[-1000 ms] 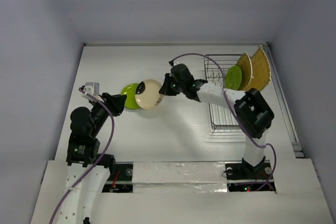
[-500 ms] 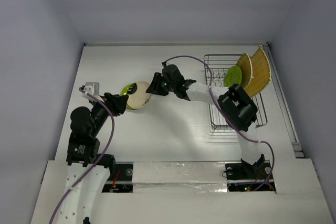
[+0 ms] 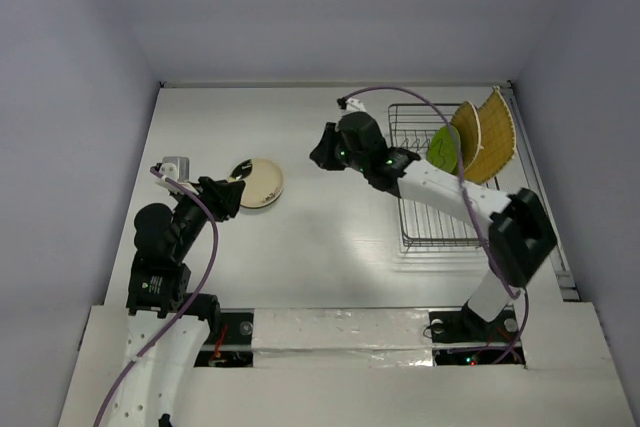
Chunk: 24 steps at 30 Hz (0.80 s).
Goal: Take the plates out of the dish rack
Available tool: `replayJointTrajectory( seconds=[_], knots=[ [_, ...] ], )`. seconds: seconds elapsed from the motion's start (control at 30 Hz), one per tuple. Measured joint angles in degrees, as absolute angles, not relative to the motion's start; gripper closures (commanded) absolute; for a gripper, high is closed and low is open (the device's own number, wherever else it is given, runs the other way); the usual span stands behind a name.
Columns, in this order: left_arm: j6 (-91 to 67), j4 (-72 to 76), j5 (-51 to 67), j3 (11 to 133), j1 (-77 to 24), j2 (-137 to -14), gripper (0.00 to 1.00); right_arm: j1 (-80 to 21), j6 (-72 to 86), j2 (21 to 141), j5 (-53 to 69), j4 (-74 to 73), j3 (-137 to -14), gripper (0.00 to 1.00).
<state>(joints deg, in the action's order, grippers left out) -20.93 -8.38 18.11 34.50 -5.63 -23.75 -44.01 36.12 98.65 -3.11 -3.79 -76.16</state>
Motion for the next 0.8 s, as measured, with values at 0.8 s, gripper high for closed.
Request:
replayJointTrajectory(
  seconds=[0.8],
  knots=[
    [-21.06,-8.38,18.46,34.48,-6.44,-22.63,0.85,-16.34,18.83,86.43,-37.82,-29.85,-68.16,0.63]
  ],
)
